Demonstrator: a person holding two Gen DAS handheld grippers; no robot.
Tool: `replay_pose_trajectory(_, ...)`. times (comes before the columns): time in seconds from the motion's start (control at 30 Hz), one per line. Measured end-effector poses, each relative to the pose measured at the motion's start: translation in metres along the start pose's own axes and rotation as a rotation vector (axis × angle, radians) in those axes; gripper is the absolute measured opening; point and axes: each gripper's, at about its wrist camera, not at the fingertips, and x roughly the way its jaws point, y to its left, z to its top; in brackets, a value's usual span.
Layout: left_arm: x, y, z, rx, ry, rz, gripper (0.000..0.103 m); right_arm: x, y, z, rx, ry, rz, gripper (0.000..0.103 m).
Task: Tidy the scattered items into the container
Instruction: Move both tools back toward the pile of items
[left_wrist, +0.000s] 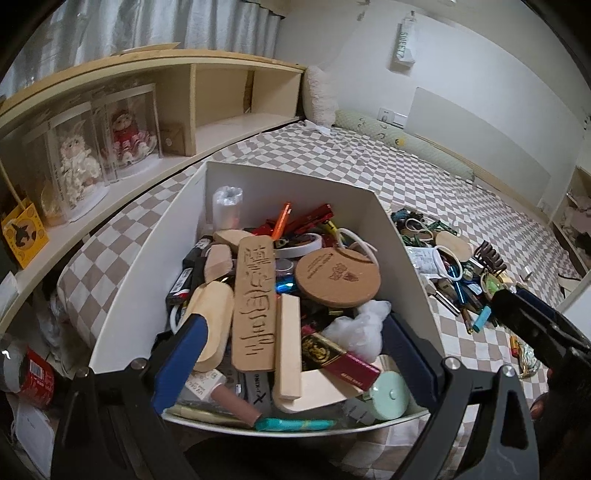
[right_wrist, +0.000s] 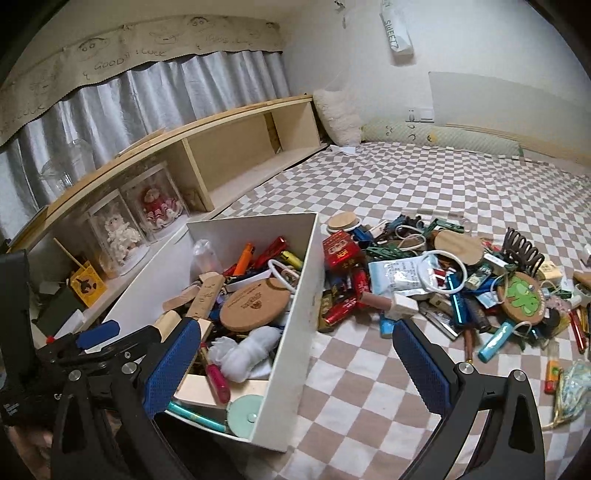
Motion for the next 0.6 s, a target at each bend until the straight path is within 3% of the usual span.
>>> replay_pose_trajectory(0.6, 0.007, -0.062, 0.017, 0.107, -0.031, -0.075, 0.096, -0.031, -0.059, 0.009, 0.019, -0.042, -0.133, 0.103)
